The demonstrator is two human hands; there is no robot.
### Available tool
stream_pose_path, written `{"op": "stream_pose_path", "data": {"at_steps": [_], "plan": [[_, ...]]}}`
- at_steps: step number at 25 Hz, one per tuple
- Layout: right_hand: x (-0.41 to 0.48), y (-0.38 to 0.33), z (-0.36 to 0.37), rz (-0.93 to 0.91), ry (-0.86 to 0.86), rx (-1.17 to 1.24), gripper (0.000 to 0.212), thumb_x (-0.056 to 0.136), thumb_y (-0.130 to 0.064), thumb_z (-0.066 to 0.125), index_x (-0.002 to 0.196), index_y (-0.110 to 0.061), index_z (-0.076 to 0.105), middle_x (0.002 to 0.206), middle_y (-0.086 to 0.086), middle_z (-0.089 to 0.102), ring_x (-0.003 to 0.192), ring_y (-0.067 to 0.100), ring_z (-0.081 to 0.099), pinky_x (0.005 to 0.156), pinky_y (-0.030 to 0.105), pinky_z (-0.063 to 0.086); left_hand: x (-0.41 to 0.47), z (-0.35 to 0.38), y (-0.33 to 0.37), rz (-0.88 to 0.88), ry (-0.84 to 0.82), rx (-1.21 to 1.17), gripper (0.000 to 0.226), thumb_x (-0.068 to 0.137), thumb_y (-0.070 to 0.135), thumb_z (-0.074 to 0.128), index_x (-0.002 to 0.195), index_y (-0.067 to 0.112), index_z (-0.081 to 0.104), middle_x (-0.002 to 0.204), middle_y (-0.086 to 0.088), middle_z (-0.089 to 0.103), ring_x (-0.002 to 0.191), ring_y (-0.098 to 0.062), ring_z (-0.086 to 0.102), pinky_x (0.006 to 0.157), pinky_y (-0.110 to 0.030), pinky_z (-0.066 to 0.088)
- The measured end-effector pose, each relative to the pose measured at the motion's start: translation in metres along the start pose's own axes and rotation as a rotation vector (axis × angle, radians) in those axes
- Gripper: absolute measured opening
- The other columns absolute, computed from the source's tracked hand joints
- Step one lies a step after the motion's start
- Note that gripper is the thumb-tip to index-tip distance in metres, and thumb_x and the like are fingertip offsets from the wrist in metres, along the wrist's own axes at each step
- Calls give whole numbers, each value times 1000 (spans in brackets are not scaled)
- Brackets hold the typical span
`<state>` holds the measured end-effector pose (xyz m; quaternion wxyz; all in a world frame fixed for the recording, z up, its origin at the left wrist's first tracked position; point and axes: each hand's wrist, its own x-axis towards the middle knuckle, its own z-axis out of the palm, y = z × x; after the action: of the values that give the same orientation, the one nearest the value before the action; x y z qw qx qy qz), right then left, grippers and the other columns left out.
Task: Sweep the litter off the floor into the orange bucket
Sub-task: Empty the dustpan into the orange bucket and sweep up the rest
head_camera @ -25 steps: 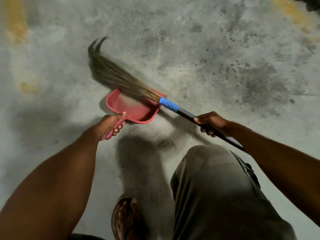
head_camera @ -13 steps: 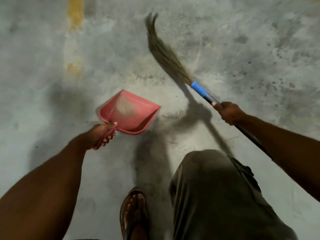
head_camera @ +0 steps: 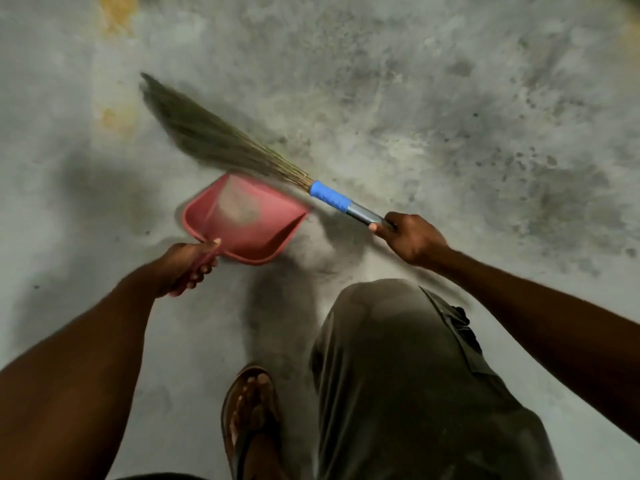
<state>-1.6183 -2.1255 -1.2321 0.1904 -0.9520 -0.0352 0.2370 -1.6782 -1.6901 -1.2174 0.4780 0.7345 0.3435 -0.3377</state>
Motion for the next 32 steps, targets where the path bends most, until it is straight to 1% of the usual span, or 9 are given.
{"op": "stream_pose_path", "data": {"at_steps": [4,7,9,13,17,23,27,30,32], "plan": [[6,12,-16,100,274,-195,45,102,-56,45,124,-17,46,100,15,70,88,41,66,68,39,42,-3,22,4,10,-72,34,52,100,57,56,90,6,63,53,3,46,36,-7,35,33,-15,23],[3,30,-19,230,187,-272,38,93,-27,56,126,-16,40,89,10,64,78,38,62,66,39,45,7,41,14,25,-95,12,56,90,64,63,91,8,65,53,4,49,38,-8,38,38,-15,25],[-3,36,-13,267,136,-249,40,85,-15,57,122,-19,41,78,3,53,75,33,60,65,40,51,10,50,26,39,-110,17,49,96,58,61,86,11,63,52,5,48,37,-6,38,36,-15,26],[-18,39,8,172,34,-257,39,86,-19,56,121,-27,40,81,1,52,73,29,58,64,37,48,17,52,43,72,-146,42,44,102,50,56,85,10,60,57,3,48,40,-7,39,37,-18,31],[-38,52,17,94,-17,-257,31,88,-22,54,115,-28,42,85,10,62,70,33,57,65,40,52,18,48,43,72,-147,59,45,101,50,58,87,7,63,57,2,49,42,-8,40,40,-20,32],[-49,84,19,334,157,-110,26,87,-17,55,110,-21,44,88,18,64,71,35,55,62,38,46,14,42,37,67,-191,164,50,100,53,59,95,4,67,58,1,53,45,-10,43,43,-23,35],[-67,92,38,342,16,-133,32,90,-22,56,119,-24,43,86,11,62,72,33,59,64,39,52,29,46,47,97,-216,180,49,101,52,57,94,4,67,60,0,54,48,-11,44,46,-24,37],[-110,76,45,338,-114,-182,31,94,-24,55,122,-29,41,76,1,53,65,25,54,59,33,44,26,41,51,104,-215,175,48,101,51,59,88,6,67,61,-1,54,46,-11,43,43,-22,35],[-134,59,39,375,-100,-145,29,92,-23,56,116,-29,42,72,2,52,64,31,54,58,36,47,15,37,42,87,-218,105,48,99,52,63,83,7,66,61,-2,51,44,-11,40,43,-20,29]]}}
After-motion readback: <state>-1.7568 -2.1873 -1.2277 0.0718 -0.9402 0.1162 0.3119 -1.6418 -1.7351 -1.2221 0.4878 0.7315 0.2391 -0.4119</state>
